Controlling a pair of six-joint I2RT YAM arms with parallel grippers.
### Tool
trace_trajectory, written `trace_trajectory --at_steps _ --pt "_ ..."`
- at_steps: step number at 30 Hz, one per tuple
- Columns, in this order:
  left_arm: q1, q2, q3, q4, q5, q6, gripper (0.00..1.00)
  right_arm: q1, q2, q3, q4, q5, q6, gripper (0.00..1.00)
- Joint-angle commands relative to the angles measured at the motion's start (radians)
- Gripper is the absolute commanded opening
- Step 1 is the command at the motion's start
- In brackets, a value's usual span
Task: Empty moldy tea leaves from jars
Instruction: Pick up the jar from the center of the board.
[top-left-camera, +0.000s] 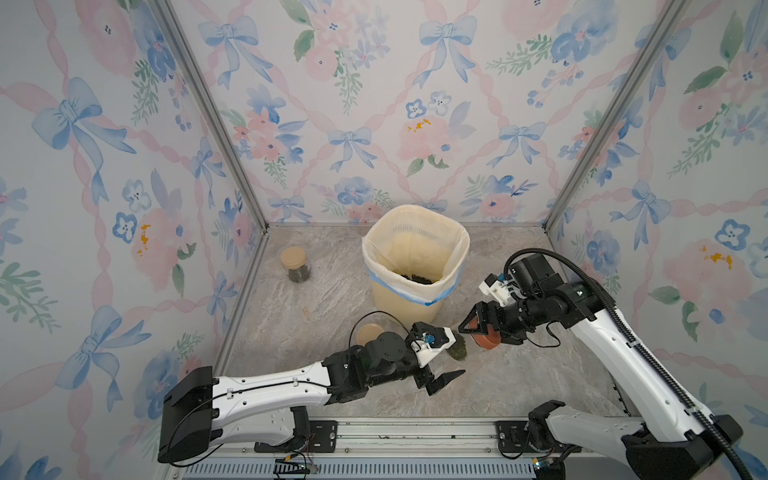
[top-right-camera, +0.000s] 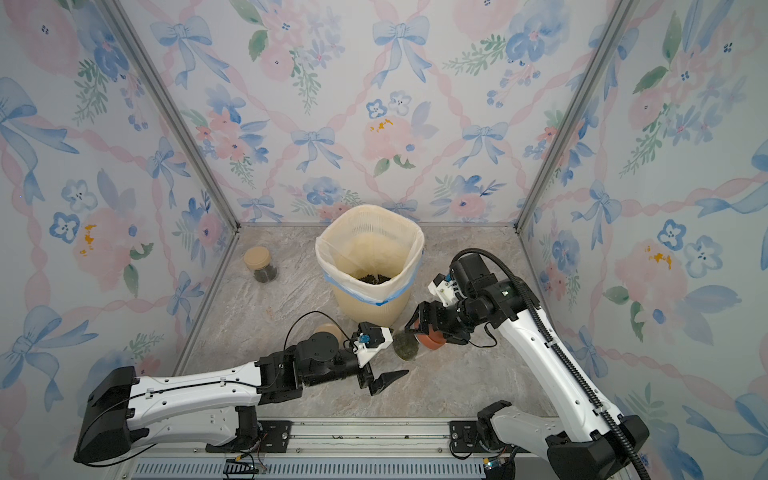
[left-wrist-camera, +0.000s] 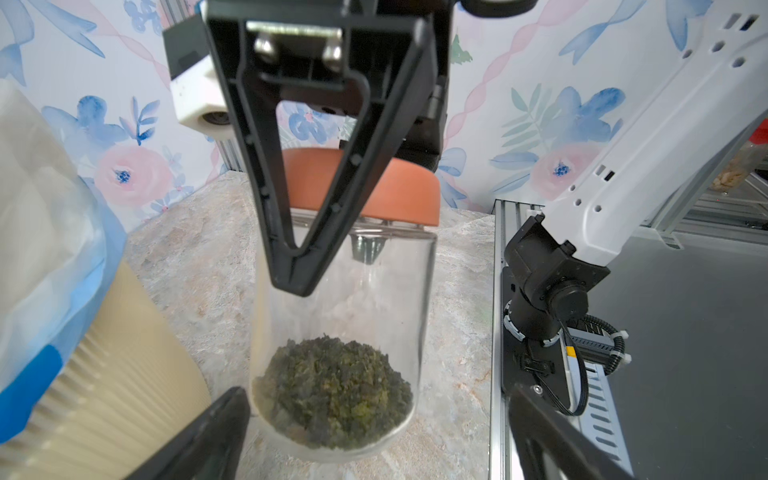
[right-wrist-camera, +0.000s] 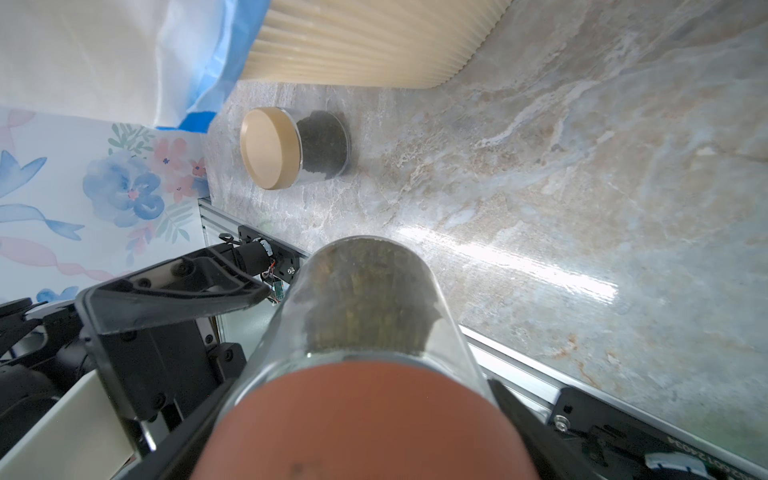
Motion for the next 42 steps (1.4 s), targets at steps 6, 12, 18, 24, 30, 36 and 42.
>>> trace_trajectory --at_steps 6,12,18,24,30,36,42 --pt "0.01 0.052 0.056 0.025 0.005 0.068 0.98 0.025 0.004 0.053 -0.04 -0.08 -0.041 0.77" --pt "0.033 0.083 0.065 0.03 0.049 0.076 0.98 0.048 0.015 0.07 -0.051 -0.097 -0.046 0.77" --pt "0.052 0.1 0.056 0.068 0.088 0.074 0.98 0.066 0.019 0.073 -0.055 -0.11 -0.041 0.76" --pt "0.059 0.129 0.06 0.087 0.125 0.073 0.98 0.079 0.029 0.09 -0.074 -0.097 -0.046 0.75" --pt "0.071 0.139 0.059 0.094 0.148 0.061 0.9 0.082 0.029 0.093 -0.088 -0.086 -0.046 0.75" --pt "0.075 0.152 0.063 0.1 0.173 0.056 0.7 0.088 0.032 0.094 -0.093 -0.077 -0.043 0.75" --pt "0.077 0.162 0.06 0.118 0.175 0.051 0.56 0.102 0.036 0.114 -0.098 -0.064 -0.029 0.75"
